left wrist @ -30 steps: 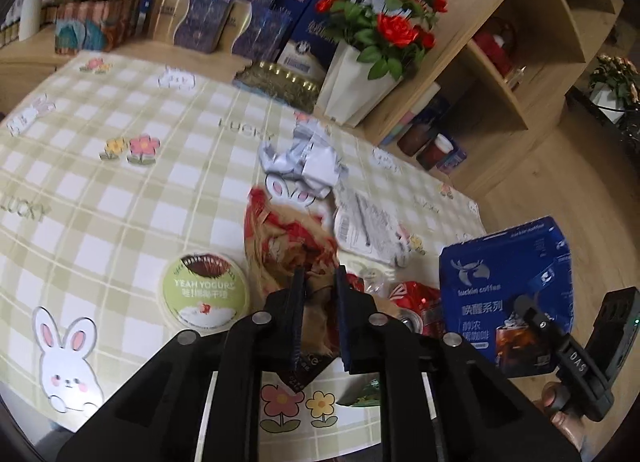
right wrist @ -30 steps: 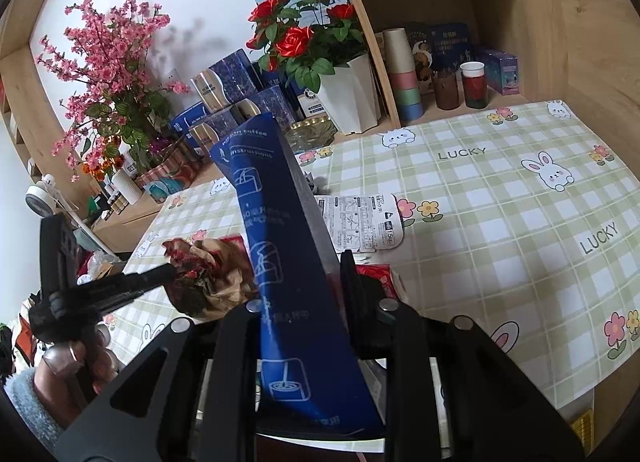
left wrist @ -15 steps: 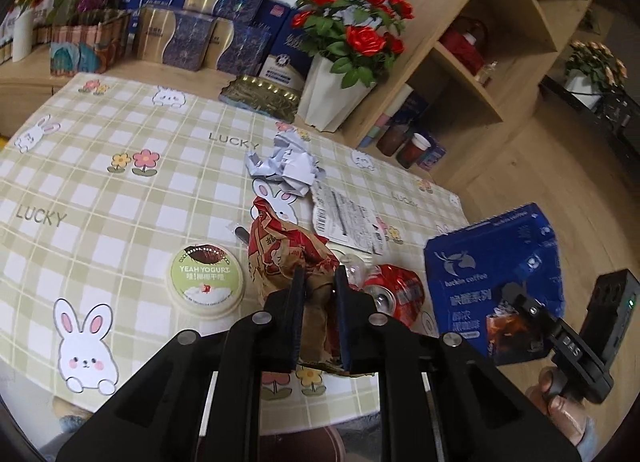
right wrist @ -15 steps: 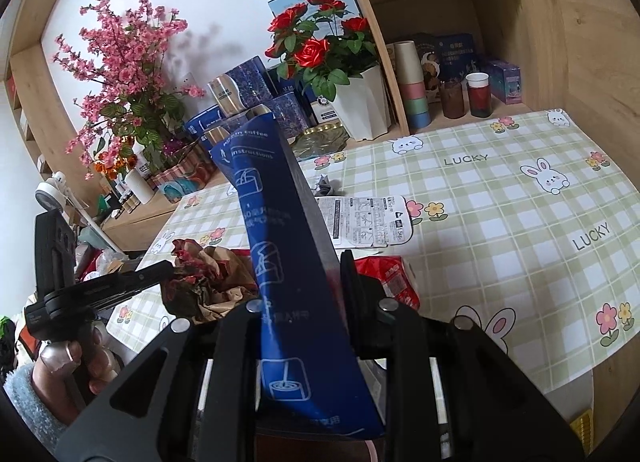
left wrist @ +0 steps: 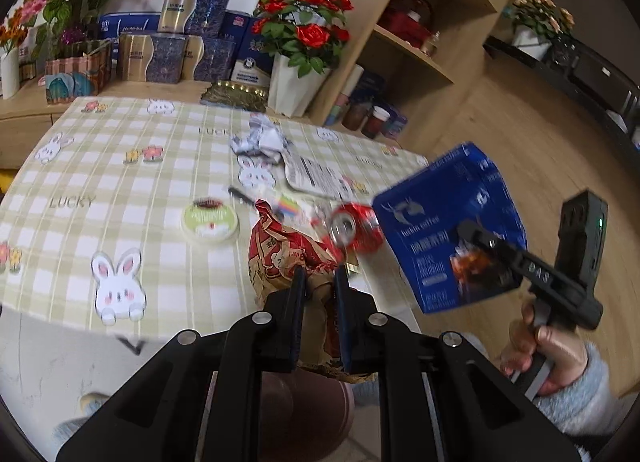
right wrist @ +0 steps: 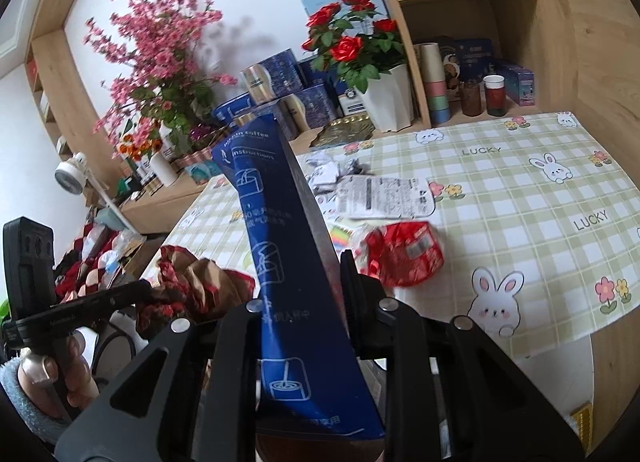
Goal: Collect trash
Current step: 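Carry the crumpled wrappers with the left gripper down into the brown bin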
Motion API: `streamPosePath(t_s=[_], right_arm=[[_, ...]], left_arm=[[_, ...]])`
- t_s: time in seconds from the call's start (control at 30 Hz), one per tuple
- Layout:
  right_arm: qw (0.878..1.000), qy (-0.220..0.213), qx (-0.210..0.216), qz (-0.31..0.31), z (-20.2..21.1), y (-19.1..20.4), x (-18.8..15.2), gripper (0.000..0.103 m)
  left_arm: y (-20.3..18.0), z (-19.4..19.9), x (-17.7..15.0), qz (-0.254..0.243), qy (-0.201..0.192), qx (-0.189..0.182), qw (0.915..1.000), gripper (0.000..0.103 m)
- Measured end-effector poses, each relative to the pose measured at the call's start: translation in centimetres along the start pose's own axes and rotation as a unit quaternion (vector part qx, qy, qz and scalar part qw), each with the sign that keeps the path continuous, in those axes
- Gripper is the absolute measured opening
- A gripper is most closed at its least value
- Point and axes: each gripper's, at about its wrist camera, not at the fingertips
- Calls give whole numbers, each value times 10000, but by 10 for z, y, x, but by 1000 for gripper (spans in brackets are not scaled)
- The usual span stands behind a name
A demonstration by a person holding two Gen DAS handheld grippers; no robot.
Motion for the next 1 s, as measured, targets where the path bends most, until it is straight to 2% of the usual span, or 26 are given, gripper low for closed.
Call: streamPosePath(t_s=[0.23,0.5,0.67,0.87,0.9,0.93,1.0], right_arm=[[9996,164,99,188,10,6,-23,23],[9993,338,71,130,0,-8,-39,23],[9988,482,45,52,-11,-19,-46,23],[9984,563,48,6,-19,-24,-50,23],[9984,568,50,4,-19,-24,-50,23],[9983,574,47,3,-20,-25,-51,23],[9983,588,27,-1,-20,-26,-52,23]], left_arm=[[-4,-8,-54,54,442,-42,9990,15],[6,-51,-94,21,1030,72,9947,15],[16,-77,-106,188,1308,51,9912,15],[6,-103,-105,-28,1505,-177,9885,18],[4,-106,-104,-70,1477,-233,9887,23],[0,-106,-102,-114,1410,-286,9895,37],[-4,-103,-98,-187,1259,-252,9915,56]])
Point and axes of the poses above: each gripper's, at about its wrist camera, not at the fingertips, and z roughly against the way its jaws point, y to its left, x to its top, and after that the axes turned 11 degrees about -x, right-handed
